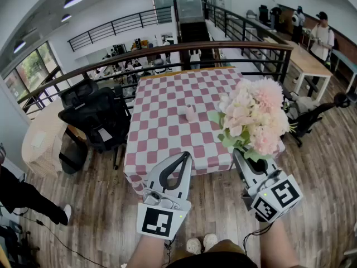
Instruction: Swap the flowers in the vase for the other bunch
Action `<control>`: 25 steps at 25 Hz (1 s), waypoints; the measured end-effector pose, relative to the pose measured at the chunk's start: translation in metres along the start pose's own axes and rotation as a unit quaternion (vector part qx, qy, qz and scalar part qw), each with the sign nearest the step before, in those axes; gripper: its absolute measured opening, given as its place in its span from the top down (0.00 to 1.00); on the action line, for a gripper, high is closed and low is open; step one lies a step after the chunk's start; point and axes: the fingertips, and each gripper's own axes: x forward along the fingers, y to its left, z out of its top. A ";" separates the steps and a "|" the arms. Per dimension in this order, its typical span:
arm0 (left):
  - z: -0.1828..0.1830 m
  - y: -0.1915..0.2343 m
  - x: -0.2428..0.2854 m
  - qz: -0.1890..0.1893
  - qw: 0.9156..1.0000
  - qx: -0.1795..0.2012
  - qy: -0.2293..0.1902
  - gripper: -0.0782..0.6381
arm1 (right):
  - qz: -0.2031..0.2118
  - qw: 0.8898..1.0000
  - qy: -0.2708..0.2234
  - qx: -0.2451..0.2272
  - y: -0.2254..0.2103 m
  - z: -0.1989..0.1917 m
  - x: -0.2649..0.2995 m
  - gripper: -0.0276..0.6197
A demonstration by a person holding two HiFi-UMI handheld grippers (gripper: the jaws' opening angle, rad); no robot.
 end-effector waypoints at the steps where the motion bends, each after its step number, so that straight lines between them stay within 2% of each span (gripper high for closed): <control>1: 0.003 -0.001 0.000 -0.001 1.000 0.000 0.000 0.88 | 0.000 1.000 0.001 0.001 0.001 0.001 -0.002 0.88; 6: 0.012 -0.006 -0.001 -0.003 1.000 -0.002 -0.004 0.88 | 0.001 1.000 0.002 -0.002 0.005 0.005 -0.009 0.88; 25: 0.005 0.003 0.005 0.011 1.000 0.006 -0.003 0.88 | 0.016 1.000 -0.007 0.002 0.003 0.000 0.001 0.88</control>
